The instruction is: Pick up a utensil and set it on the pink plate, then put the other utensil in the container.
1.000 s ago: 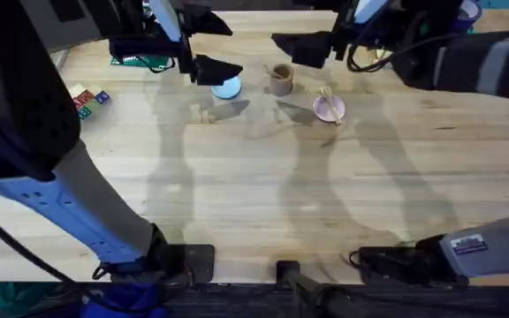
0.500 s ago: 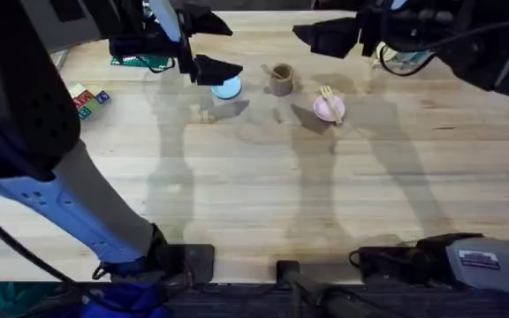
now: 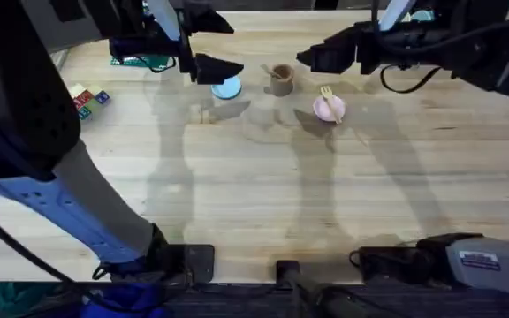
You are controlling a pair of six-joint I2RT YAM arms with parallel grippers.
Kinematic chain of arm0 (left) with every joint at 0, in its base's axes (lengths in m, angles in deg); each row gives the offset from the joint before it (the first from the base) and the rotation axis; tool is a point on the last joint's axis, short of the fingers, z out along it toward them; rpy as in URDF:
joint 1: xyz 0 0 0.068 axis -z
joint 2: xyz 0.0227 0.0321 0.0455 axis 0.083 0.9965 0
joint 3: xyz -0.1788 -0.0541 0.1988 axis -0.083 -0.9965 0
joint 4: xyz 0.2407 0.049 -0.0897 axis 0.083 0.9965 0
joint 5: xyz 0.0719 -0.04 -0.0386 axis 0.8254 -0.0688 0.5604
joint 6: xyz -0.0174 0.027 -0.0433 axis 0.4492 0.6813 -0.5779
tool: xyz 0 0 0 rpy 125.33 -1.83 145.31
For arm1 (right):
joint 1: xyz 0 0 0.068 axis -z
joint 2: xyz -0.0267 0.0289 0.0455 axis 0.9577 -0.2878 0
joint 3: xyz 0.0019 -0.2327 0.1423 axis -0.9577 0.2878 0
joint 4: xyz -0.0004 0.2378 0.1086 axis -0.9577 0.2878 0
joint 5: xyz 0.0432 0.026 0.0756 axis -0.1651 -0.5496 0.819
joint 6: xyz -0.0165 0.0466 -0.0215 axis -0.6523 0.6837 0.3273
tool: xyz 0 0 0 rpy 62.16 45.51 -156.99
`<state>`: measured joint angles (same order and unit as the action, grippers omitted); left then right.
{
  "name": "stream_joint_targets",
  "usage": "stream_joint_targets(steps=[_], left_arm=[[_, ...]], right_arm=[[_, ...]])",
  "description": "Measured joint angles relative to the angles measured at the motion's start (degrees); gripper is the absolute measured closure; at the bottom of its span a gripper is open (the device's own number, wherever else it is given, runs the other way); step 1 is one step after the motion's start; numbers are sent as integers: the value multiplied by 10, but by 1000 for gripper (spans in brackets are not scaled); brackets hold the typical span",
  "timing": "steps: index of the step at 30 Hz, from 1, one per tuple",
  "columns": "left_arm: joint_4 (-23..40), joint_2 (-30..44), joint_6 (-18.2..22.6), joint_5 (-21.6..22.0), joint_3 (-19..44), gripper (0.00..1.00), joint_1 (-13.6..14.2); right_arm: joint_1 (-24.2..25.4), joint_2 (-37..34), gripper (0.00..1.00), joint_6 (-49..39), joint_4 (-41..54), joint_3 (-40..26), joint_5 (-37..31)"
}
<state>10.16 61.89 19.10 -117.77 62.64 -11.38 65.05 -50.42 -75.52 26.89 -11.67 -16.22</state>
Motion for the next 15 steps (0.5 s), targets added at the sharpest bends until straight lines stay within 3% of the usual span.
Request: stream_joint_targets(steps=[3, 7, 10, 15], left_arm=[[0, -2, -14, -9, 0, 6, -3], [2, -32, -78, 17, 0, 6, -15], [2, -85, -153, 66, 0, 6, -22], [12, -200, -311, 178, 0, 6, -22]], right_arm=[[0, 16, 6, 3, 35, 0, -21], [0, 50, 6, 4, 94, -2, -62], [0, 72, 6, 4, 131, -8, -90], [0, 106, 6, 4, 187, -16, -125]])
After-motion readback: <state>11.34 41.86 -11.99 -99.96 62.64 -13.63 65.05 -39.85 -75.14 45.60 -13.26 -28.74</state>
